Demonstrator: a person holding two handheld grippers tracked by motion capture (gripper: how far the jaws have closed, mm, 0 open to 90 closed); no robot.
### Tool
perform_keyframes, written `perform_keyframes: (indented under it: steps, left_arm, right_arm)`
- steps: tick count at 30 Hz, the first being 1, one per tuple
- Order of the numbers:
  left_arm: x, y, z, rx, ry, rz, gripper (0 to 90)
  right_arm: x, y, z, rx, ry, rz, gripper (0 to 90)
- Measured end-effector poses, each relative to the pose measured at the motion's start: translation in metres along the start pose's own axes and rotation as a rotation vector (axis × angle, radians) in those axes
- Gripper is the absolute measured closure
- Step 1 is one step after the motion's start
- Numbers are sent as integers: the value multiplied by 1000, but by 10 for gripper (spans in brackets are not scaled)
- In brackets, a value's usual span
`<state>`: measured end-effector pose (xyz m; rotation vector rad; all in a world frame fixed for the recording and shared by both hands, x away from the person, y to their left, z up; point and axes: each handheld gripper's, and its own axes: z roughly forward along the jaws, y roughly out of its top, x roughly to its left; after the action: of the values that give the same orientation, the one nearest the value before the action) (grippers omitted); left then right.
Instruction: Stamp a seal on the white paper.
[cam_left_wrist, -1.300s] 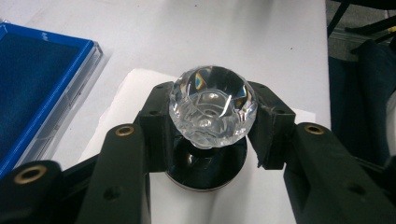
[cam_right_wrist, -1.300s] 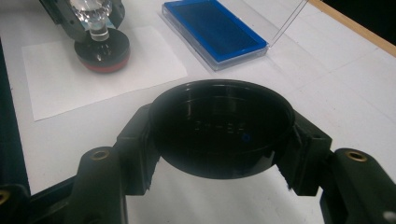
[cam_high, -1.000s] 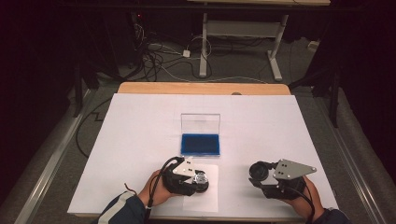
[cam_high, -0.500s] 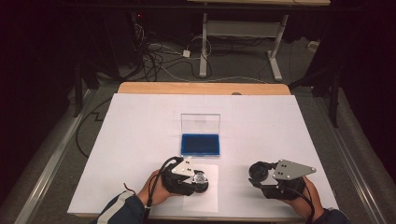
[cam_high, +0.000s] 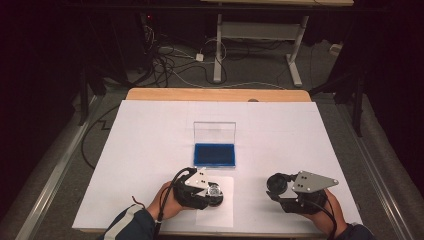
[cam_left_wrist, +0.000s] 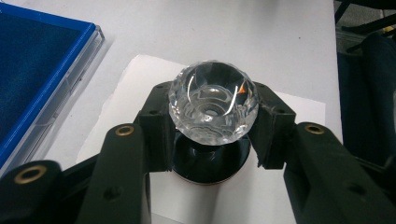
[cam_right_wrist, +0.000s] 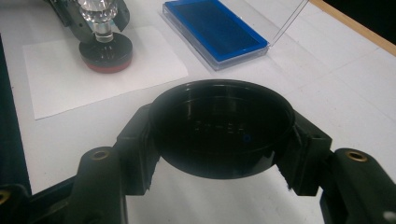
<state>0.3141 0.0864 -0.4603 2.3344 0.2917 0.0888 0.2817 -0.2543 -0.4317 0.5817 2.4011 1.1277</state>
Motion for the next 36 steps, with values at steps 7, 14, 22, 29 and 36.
perform_keyframes:
  steps: [7, 14, 22, 29, 36]
  left_arm:
    - [-2, 1, 0, 9, 12, 3, 543]
    - [-2, 1, 0, 8, 13, -2, 543]
    - [-3, 2, 0, 11, 19, 0, 542]
    - [-4, 4, 0, 15, 26, 1, 542]
    - [-5, 11, -9, -10, 29, 11, 542]
  right_arm:
    - [0, 0, 0, 2, 0, -1, 390]
    - [1, 0, 1, 5, 2, 0, 390]
    - [1, 0, 1, 5, 5, -1, 390]
    - [1, 0, 1, 7, 4, 4, 390]
    - [0, 0, 0, 6, 1, 5, 389]
